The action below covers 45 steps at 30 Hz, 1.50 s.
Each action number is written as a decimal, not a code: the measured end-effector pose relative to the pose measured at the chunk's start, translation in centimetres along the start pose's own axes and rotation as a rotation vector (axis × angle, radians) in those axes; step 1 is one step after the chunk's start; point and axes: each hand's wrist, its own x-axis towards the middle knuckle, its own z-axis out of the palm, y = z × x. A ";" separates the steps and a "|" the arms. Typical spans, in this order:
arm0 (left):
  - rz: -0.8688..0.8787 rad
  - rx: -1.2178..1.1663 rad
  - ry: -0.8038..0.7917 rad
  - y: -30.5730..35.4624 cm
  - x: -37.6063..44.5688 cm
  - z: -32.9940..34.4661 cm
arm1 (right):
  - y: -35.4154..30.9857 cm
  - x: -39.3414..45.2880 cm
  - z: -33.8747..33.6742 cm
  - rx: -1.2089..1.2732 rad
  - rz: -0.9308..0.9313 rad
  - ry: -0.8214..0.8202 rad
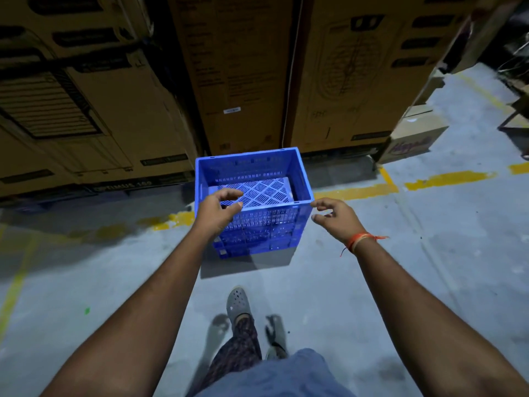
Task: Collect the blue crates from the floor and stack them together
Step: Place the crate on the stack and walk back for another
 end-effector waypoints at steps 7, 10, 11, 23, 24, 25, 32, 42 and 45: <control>0.032 0.003 -0.040 0.3 -2.2 0.7 | 1.9 -3.7 -0.1 0.047 0.044 0.018; 0.038 0.020 -0.073 0.1 -2.1 1.8 | 2.7 -4.9 -0.2 0.064 0.077 0.035; 0.038 0.032 -0.098 0.1 -2.0 2.3 | 2.8 -5.3 -0.3 0.076 0.088 0.047; 0.203 0.188 -0.668 2.2 2.1 12.1 | 7.8 -13.6 -1.1 0.187 0.409 0.335; 0.222 0.196 -0.724 2.7 2.6 12.9 | 8.0 -14.6 -1.1 0.198 0.446 0.379; 0.245 0.202 -0.778 3.2 2.9 13.7 | 8.1 -15.7 -1.0 0.212 0.478 0.428; 0.382 0.269 -1.094 5.5 2.4 20.7 | 8.1 -24.5 1.2 0.298 0.658 0.815; 0.351 0.279 -1.564 3.4 -13.7 28.0 | 4.8 -38.3 12.1 0.547 0.923 1.338; 0.407 0.331 -1.723 2.1 -19.7 28.0 | 4.1 -42.9 15.4 0.582 0.953 1.463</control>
